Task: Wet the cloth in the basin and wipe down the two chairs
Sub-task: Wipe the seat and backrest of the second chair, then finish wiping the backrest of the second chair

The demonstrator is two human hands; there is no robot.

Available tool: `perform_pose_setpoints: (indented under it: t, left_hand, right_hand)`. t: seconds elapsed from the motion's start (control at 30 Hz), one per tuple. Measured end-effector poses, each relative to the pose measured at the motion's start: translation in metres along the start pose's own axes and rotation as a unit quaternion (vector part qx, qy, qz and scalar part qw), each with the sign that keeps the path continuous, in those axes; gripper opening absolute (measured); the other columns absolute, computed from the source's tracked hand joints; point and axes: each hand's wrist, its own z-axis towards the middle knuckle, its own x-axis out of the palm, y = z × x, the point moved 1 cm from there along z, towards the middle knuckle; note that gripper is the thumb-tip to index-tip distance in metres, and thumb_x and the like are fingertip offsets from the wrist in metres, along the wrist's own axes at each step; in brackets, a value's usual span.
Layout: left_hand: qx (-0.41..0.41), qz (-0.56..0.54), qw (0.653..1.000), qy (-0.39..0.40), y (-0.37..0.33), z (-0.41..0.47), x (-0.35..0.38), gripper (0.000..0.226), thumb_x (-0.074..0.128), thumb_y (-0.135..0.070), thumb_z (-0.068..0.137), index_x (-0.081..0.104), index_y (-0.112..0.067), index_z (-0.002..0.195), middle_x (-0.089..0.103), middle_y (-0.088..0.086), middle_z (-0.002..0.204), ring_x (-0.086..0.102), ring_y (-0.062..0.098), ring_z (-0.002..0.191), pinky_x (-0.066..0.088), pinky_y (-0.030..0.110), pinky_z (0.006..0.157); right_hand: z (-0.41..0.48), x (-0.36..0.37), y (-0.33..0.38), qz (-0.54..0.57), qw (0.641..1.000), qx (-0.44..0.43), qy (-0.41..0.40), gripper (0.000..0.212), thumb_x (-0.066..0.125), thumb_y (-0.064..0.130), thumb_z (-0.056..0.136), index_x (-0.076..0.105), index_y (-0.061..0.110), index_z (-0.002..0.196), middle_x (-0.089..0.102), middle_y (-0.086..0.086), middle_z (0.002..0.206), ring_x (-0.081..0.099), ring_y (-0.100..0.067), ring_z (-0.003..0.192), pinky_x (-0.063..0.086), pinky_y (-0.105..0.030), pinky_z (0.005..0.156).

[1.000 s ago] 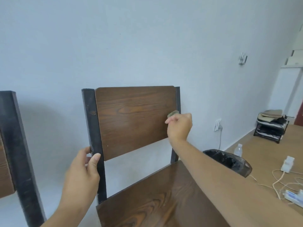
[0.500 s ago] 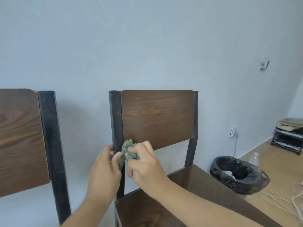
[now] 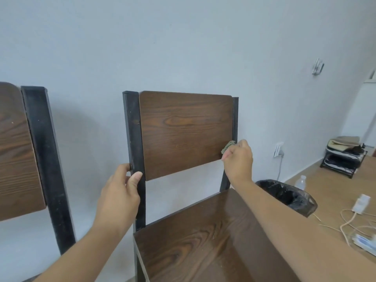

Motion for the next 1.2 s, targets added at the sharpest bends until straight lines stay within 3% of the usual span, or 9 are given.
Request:
perform_pose_setpoints:
  t: [0.2,0.37,0.5,0.6,0.67,0.73,0.8,1.0,1.2]
  left_hand:
    - [-0.019,0.001,0.999,0.034,-0.004,-0.002,-0.005,0.033,0.041,-0.037,0.104,0.051,-0.017,0.130,0.062,-0.003,0.086,0.060,0.027,0.089,0.043,0.034,0.066]
    - [-0.016,0.001,1.000,0.021,-0.006,-0.004,-0.003,0.041,0.041,-0.039,0.105,0.049,-0.014,0.136,0.060,-0.004,0.084,0.060,0.028,0.090,0.046,0.038,0.075]
    - [-0.016,-0.019,1.000,-0.001,-0.021,-0.010,0.001,0.041,0.042,-0.038,0.105,0.051,-0.014,0.137,0.066,0.003,0.098,0.062,0.028,0.100,0.049,0.039,0.081]
    - [-0.072,-0.029,0.997,0.021,-0.030,-0.015,-0.007,0.038,0.047,-0.032,0.104,0.052,-0.016,0.138,0.067,0.011,0.122,0.062,0.032,0.112,0.051,0.039,0.091]
    - [-0.126,-0.051,0.989,0.066,-0.032,-0.026,-0.029,0.036,0.051,-0.022,0.102,0.053,-0.011,0.136,0.066,0.017,0.125,0.065,0.035,0.115,0.056,0.046,0.095]
    - [-0.149,-0.051,0.983,0.095,-0.025,-0.050,-0.068,0.023,0.053,-0.020,0.101,0.062,-0.007,0.118,0.069,0.017,0.117,0.070,0.032,0.106,0.061,0.048,0.090]
    - [-0.171,-0.028,0.981,0.090,-0.005,-0.089,-0.117,0.017,0.055,-0.022,0.100,0.064,-0.010,0.108,0.071,0.015,0.115,0.075,0.029,0.099,0.064,0.044,0.079]
    - [-0.263,-0.023,0.964,-0.037,0.060,-0.243,-0.287,0.019,0.061,-0.018,0.097,0.068,-0.009,0.114,0.071,0.011,0.110,0.077,0.020,0.070,0.063,0.031,0.061]
    - [-0.298,0.039,0.942,-0.146,0.057,-0.387,-0.415,0.019,0.060,-0.012,0.098,0.070,-0.005,0.113,0.068,0.011,0.096,0.073,0.024,0.071,0.057,0.031,0.058]
  right_hand:
    - [-0.014,-0.004,-0.013,-0.054,0.998,-0.023,0.034,0.035,0.052,-0.021,0.080,0.068,0.002,0.059,0.052,-0.005,0.086,0.055,-0.024,0.084,0.041,-0.028,0.070]
    - [-0.024,-0.012,-0.012,-0.052,0.982,-0.010,0.180,0.041,0.054,-0.013,0.087,0.076,0.011,0.062,0.065,-0.003,0.085,0.061,-0.021,0.093,0.053,-0.029,0.086]
    - [-0.044,-0.030,0.031,0.016,0.977,-0.007,0.213,0.043,0.054,-0.008,0.086,0.073,0.017,0.058,0.068,0.010,0.072,0.058,-0.001,0.073,0.044,-0.008,0.062]
    - [-0.075,-0.035,0.077,0.060,0.961,-0.040,0.267,0.043,0.053,-0.005,0.084,0.076,0.020,0.057,0.076,-0.004,0.078,0.069,-0.031,0.082,0.058,-0.035,0.069]
    - [-0.101,-0.033,0.111,0.091,0.950,-0.084,0.288,0.039,0.057,-0.006,0.084,0.075,0.018,0.060,0.076,-0.009,0.079,0.068,-0.036,0.082,0.053,-0.033,0.066]
    - [-0.129,-0.028,0.144,0.149,0.924,-0.126,0.328,0.034,0.065,-0.006,0.086,0.068,0.018,0.062,0.068,-0.005,0.073,0.060,-0.023,0.070,0.051,-0.028,0.067]
    - [-0.163,-0.024,0.172,0.214,0.888,-0.140,0.383,0.034,0.073,-0.004,0.085,0.062,0.021,0.065,0.061,-0.005,0.072,0.060,-0.023,0.073,0.057,-0.041,0.077]
    - [-0.308,-0.034,0.279,0.278,0.760,-0.150,0.568,0.030,0.070,-0.008,0.088,0.058,0.016,0.074,0.057,-0.011,0.083,0.060,-0.025,0.079,0.055,-0.033,0.059]
    - [-0.463,-0.096,0.388,0.310,0.635,-0.242,0.665,0.031,0.060,-0.008,0.090,0.056,0.019,0.076,0.059,-0.013,0.089,0.069,-0.031,0.076,0.065,-0.051,0.066]
